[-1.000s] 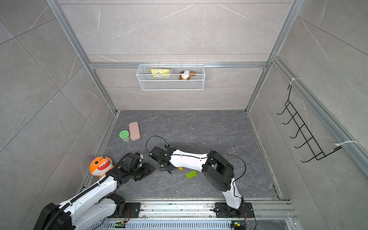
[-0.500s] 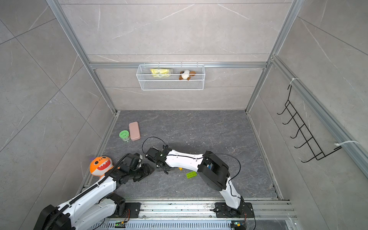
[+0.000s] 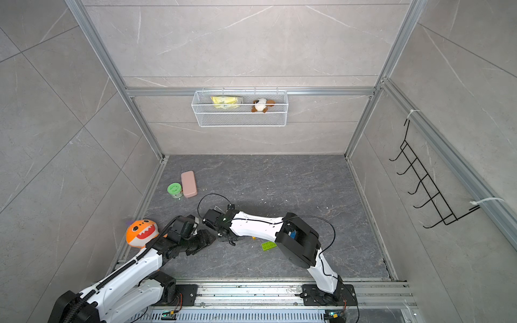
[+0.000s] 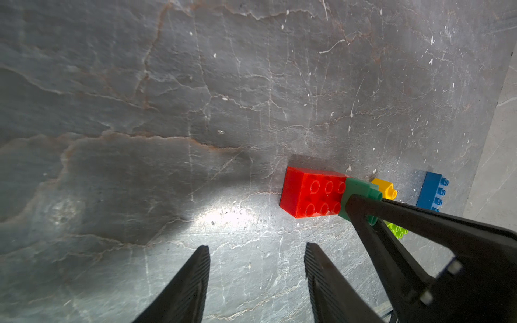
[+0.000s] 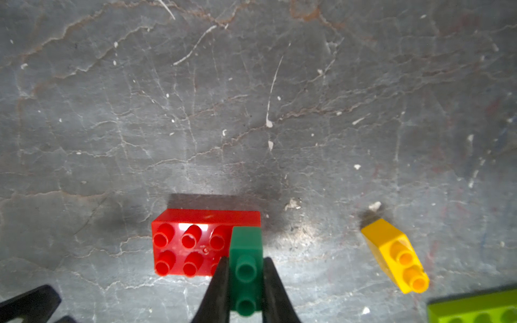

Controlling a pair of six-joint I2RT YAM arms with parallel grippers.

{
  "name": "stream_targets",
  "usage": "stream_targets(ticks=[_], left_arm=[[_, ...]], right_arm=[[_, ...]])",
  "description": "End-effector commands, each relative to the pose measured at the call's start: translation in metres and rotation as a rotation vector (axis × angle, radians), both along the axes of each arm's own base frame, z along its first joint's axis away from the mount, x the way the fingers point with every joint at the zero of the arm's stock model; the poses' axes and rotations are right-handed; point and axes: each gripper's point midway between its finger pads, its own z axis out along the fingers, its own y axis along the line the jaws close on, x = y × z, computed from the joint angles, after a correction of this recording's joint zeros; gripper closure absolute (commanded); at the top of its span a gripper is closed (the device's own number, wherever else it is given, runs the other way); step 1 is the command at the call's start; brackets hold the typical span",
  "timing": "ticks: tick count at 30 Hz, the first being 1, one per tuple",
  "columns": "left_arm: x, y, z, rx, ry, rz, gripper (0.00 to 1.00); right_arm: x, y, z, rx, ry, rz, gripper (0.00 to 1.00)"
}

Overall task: Assemble the number 5 with lego
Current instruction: Assemble the lego brick with the lego brick.

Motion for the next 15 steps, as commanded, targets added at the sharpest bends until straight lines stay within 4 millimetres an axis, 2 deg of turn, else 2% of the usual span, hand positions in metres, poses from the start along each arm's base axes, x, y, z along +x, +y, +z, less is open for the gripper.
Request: stream_targets(ticks=[1, 15], left_arm=[[-0.007, 0.0, -0.002, -0.007, 0.013, -0.021, 0.41], [-0.009, 0.004, -0.003, -0.007, 0.017, -0.004, 0.41]], right_arm=[[-0.016, -0.021, -0.034, -0.124, 0.061, -0.005, 0.83], [-0.021, -0.03, -0.061, -0.179, 0.095, -0.004, 0.85]])
